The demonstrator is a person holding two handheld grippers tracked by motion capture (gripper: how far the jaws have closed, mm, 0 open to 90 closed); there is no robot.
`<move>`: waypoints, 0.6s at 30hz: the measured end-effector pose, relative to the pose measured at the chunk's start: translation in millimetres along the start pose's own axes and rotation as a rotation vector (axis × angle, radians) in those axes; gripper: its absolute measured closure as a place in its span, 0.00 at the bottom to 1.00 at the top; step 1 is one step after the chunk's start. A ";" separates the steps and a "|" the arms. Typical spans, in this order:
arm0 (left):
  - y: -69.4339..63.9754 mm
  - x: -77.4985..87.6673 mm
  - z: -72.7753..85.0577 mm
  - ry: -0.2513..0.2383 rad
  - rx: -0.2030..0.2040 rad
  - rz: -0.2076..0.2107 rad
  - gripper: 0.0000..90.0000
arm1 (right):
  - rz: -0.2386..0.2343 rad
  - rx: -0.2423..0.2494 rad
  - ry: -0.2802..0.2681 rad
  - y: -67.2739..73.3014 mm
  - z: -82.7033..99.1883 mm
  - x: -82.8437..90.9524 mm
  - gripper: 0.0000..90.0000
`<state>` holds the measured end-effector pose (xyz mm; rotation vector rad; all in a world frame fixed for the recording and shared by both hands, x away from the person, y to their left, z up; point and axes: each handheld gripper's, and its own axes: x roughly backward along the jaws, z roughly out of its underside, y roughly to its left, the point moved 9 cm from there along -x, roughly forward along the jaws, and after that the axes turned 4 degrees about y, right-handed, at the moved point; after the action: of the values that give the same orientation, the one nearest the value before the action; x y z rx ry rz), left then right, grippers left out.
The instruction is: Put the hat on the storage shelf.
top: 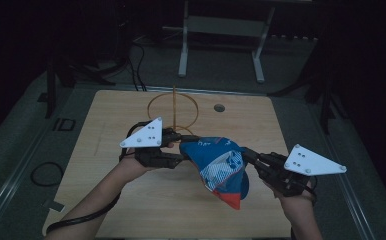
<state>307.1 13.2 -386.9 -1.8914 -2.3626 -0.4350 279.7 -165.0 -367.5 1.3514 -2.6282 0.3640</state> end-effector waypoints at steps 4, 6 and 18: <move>4.5 12.8 4.5 -0.010 0.032 -0.052 0.52 | 0.025 0.002 0.006 -5.1 -1.7 -2.8 1.00; 7.6 19.5 8.7 -0.008 0.054 -0.090 0.46 | 0.026 -0.011 -0.001 -8.5 -3.1 -3.1 1.00; 18.1 53.7 72.2 0.077 0.159 -0.322 0.02 | 0.084 -0.018 -0.035 -34.7 -32.2 -18.7 1.00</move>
<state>320.1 86.9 -440.0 -1.4077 -2.5695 -0.3232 319.9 -160.8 -336.5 1.2560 -2.7165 0.3290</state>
